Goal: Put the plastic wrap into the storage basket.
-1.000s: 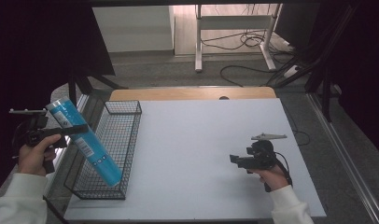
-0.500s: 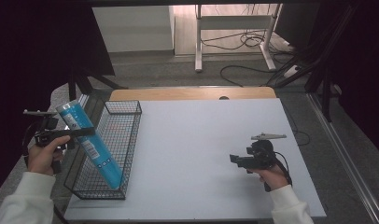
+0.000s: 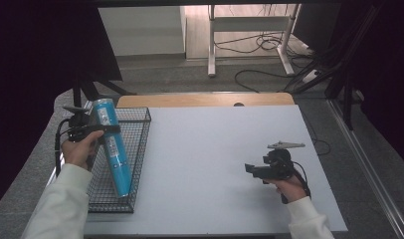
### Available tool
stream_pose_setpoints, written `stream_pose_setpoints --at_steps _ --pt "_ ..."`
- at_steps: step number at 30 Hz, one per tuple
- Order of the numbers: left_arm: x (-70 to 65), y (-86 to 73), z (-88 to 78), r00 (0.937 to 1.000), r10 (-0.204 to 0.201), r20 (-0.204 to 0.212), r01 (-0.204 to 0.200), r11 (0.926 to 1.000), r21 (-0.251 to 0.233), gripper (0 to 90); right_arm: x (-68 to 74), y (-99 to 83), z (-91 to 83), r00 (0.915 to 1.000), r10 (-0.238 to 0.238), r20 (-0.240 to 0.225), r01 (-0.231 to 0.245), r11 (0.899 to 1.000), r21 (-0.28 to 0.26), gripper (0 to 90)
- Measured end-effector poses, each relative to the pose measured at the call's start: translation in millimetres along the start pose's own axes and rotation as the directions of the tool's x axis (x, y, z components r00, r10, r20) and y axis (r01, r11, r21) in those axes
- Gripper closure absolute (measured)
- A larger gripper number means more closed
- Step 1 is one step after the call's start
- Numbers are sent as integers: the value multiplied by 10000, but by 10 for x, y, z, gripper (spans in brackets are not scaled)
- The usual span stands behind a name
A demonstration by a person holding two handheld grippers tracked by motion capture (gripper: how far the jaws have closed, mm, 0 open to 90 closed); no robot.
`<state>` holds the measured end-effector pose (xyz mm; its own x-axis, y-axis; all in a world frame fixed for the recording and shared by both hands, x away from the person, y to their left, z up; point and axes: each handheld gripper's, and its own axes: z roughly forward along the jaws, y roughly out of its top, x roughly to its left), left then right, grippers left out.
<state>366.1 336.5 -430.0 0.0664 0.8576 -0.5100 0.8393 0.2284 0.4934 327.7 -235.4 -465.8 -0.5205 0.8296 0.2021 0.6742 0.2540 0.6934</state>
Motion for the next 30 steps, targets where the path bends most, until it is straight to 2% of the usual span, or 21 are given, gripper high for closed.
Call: stream_pose_setpoints --at_steps 7,15,19,23,28,30 --pt "-37 84 265 9986 -127 -521 145 9993 352 319 -10 13 -15 10000 38 39 -38 9999 -163 169" --pt "-24 115 487 9932 -440 -1082 508 9969 604 318 -17 14 2 9999 80 89 -78 9999 -142 168" --pt "-14 115 588 9887 -538 -1399 636 9957 667 318 -22 13 -1 9998 120 134 -118 9998 -137 168" --pt "-7 104 684 9814 -636 -1811 762 9951 636 317 -28 12 5 9998 125 173 -122 9998 -133 168" --pt "17 82 800 9784 -724 -1936 863 9942 642 316 -24 1 17 9998 106 175 -105 9999 -97 168" --pt "22 73 839 9746 -754 -2109 922 9932 708 313 -26 1 13 9998 103 176 -101 9999 -108 168"
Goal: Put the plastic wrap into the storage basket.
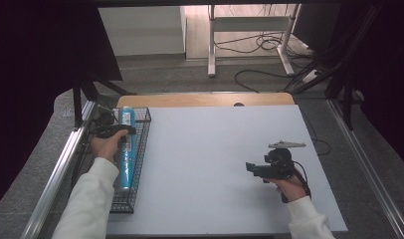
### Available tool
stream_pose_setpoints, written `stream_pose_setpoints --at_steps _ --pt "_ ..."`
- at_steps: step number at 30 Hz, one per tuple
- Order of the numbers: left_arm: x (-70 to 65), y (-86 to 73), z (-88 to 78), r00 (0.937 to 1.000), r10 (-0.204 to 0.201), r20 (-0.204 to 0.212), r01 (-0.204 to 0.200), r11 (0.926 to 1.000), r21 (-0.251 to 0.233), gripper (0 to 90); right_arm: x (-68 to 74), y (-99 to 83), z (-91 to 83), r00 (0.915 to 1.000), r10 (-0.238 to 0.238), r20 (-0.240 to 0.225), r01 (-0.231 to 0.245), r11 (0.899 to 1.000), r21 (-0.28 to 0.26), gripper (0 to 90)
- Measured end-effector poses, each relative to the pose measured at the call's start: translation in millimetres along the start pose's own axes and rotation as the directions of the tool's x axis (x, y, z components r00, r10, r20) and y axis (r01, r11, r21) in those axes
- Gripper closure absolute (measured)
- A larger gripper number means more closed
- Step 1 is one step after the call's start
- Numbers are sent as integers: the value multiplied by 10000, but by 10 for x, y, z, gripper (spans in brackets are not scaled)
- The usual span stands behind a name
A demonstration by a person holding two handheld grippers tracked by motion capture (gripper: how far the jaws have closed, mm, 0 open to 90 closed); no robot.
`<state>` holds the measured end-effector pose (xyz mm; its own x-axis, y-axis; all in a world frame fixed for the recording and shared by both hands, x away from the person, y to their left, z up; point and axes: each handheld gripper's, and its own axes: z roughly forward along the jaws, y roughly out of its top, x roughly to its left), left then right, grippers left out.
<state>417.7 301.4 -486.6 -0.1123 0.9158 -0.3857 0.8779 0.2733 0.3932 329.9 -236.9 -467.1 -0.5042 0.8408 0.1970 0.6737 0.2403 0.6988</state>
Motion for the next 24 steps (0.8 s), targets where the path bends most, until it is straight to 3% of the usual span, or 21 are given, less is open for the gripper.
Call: stream_pose_setpoints --at_steps 5,10,13,14,16,19,22,24 --pt "-8 0 -76 9996 204 190 -204 9998 7 232 -11 2 -2 10000 11 -10 -11 10000 -31 168" --pt "-100 -83 -263 9960 880 171 -873 9954 -385 180 -2 2 -16 10000 -1 -35 1 10000 -24 168" --pt "-152 -188 -399 9880 1517 281 -1499 9869 -592 167 4 6 -39 10000 -30 -24 30 10000 -79 168" --pt "-165 -231 -450 9811 1865 518 -1836 9814 -570 167 1 8 -51 10000 -52 -36 52 9999 -101 168" --pt "-192 -338 -583 9681 2439 567 -2383 9670 -903 169 -5 9 -69 9999 -138 -55 136 9997 -206 168" --pt "-248 -531 -776 9368 3363 963 -3239 9379 -1239 180 -14 2 -93 9993 -373 30 374 9989 -295 167" --pt "-322 -756 -932 9071 4013 1273 -3793 9101 -1666 183 -11 1 -110 9988 -474 -92 470 9982 -360 167" --pt "-371 -905 -1017 8925 4272 1448 -3961 8959 -2012 186 -5 0 -120 9978 -642 -186 634 9971 -421 167"
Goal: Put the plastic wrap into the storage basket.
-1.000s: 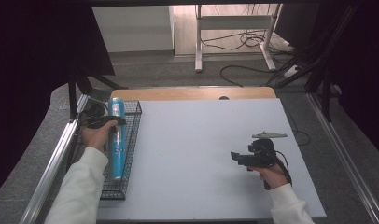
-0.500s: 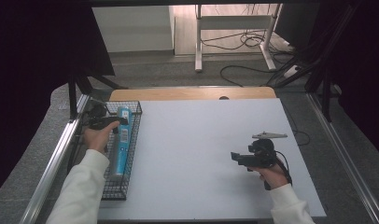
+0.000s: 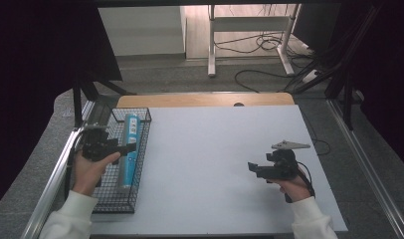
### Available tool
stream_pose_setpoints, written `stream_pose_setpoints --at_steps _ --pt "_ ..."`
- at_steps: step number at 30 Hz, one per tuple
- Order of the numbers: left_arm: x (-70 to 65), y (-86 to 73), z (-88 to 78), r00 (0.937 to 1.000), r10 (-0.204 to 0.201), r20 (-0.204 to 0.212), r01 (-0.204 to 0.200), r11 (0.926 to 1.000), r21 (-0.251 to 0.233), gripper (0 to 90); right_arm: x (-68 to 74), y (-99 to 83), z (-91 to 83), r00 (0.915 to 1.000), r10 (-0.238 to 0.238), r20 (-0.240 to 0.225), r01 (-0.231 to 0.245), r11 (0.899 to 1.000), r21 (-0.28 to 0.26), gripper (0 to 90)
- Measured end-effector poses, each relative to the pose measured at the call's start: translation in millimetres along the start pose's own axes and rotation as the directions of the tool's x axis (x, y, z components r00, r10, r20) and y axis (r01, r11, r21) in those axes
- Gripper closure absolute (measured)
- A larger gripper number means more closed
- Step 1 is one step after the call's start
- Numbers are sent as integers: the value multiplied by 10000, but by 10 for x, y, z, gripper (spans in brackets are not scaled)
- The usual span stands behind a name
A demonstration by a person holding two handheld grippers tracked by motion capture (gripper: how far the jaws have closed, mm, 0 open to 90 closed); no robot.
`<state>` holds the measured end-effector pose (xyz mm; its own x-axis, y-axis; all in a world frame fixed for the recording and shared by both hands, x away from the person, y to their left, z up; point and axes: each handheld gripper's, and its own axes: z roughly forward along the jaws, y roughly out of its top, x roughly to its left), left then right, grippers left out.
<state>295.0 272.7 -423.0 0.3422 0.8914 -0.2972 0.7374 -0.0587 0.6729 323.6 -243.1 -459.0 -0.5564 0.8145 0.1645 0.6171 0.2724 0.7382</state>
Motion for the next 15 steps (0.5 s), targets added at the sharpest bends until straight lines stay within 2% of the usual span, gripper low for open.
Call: stream_pose_setpoints --at_steps 4,7,8,12,15 --pt "-232 -195 -124 9967 417 693 -376 9975 -592 186 31 -41 -37 9982 -532 -262 529 9985 -120 161" --pt "-386 -321 -101 9867 773 1432 -704 9962 -520 182 31 -94 -81 9963 -829 -248 826 9965 -131 159" --pt "-427 -359 -79 9845 828 1544 -759 9959 -500 182 23 -111 -99 9961 -856 -231 852 9962 -164 158" --pt "-569 -475 41 9794 970 1772 -887 9946 -539 185 -6 -197 -183 9947 -1004 -224 996 9944 -341 155" --pt "-647 -524 131 9809 1219 1518 -1149 9919 -539 186 -28 -265 -208 9914 -1295 -191 1290 9912 -288 155"
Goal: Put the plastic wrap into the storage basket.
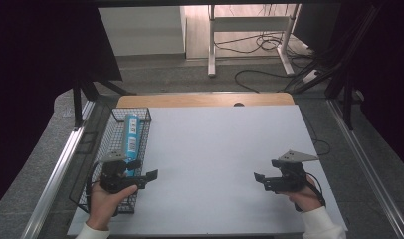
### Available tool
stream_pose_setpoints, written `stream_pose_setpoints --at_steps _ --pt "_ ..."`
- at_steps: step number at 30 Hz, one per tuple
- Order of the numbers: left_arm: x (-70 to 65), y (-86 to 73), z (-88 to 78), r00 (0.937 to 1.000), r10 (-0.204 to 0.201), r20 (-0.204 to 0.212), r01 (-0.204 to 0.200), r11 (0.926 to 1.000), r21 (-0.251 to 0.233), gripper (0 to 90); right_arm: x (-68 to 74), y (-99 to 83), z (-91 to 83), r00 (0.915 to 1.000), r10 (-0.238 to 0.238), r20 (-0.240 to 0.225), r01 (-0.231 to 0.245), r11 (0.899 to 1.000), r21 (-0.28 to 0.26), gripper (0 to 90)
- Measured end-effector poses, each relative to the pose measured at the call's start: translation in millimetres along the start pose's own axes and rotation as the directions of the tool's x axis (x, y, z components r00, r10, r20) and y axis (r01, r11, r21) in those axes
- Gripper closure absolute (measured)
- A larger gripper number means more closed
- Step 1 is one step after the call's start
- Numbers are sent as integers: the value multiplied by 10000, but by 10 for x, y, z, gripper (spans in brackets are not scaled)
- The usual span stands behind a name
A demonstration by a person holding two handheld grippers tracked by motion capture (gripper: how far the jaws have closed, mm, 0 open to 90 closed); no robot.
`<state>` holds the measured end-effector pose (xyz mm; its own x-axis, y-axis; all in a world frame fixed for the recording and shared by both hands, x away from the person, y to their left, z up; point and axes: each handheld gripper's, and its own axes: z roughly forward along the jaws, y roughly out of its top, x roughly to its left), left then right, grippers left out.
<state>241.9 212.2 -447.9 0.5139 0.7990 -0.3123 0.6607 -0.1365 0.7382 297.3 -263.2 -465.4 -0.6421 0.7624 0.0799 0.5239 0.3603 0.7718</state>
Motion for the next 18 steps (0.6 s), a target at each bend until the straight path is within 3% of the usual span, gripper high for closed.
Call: stream_pose_setpoints --at_steps 3,6,18 --pt "-45 -22 98 9998 70 190 -70 10000 6 183 -13 -52 21 9998 -220 -4 220 9994 284 152" --pt "-82 -25 169 9994 332 96 -333 9993 166 179 -1 -62 36 9993 -380 -34 381 9985 402 145" --pt "-121 -54 257 9990 437 -108 -434 9986 301 165 0 -42 35 9977 -670 49 668 9970 379 130"
